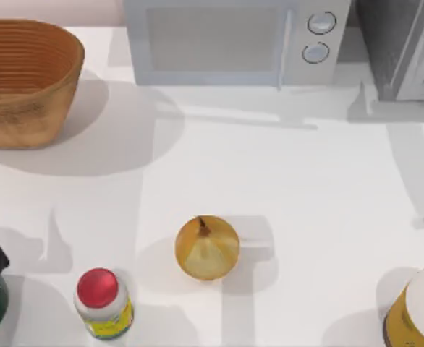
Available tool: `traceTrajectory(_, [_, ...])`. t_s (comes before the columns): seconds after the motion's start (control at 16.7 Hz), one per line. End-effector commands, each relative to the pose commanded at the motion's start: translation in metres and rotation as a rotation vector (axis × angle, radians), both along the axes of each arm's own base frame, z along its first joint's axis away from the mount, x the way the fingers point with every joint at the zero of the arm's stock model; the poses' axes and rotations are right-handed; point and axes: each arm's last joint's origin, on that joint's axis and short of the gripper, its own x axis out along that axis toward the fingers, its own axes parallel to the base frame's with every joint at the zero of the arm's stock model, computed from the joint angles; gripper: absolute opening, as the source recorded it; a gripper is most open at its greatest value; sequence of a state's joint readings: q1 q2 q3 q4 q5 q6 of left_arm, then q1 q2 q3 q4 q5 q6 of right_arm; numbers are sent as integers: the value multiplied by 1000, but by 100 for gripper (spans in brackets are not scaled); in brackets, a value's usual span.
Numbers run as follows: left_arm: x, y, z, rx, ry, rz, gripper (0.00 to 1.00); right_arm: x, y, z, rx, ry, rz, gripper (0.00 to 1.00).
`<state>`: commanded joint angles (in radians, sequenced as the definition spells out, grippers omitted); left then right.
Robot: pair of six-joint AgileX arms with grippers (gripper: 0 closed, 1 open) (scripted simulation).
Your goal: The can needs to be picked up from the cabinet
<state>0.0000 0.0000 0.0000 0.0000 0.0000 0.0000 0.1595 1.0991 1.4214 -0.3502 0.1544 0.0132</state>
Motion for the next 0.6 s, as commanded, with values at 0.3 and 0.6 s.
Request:
traceTrajectory(0.3, [0, 0, 0, 0, 0, 0, 100, 35, 12, 38, 4, -23, -10, 100])
traceTrajectory(0.6, [0, 0, 0, 0, 0, 0, 100, 41, 14, 43, 5, -26, -13, 100])
